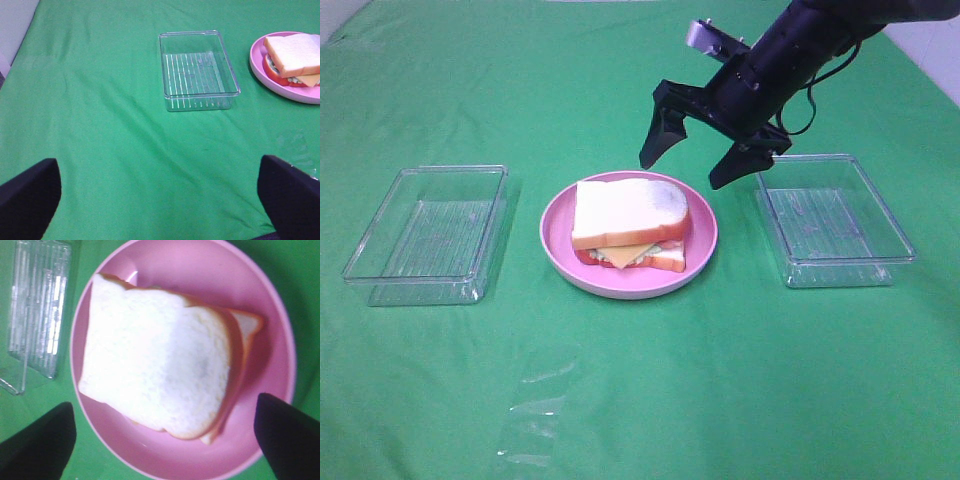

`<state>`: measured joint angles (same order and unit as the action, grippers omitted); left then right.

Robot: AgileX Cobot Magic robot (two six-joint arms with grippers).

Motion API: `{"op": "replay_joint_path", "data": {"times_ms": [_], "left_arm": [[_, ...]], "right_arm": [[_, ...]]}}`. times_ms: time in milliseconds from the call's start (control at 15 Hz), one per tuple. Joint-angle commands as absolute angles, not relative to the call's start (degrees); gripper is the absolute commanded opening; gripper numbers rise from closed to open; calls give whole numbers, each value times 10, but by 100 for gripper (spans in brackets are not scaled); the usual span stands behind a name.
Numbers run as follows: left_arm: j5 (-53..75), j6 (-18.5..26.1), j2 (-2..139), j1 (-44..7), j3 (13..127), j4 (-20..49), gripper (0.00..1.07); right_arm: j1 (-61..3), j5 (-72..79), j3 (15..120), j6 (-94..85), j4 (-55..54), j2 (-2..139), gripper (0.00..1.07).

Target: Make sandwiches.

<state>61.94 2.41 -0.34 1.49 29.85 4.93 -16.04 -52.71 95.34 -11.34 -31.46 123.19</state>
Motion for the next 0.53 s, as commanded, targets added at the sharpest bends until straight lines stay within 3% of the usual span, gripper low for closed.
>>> {"op": "replay_joint_path", "data": {"times_ms": [67,267,533], "left_arm": [[617,22,-14,17,297,51,100],[617,22,-14,17,297,51,100],[617,22,-14,17,297,51,100]], "right_arm": [[-160,-556,956,-35,-197,1188,95],[-151,-595,956,0,-91,1145,95],[-64,-689,956,4,-66,1129,95]]}}
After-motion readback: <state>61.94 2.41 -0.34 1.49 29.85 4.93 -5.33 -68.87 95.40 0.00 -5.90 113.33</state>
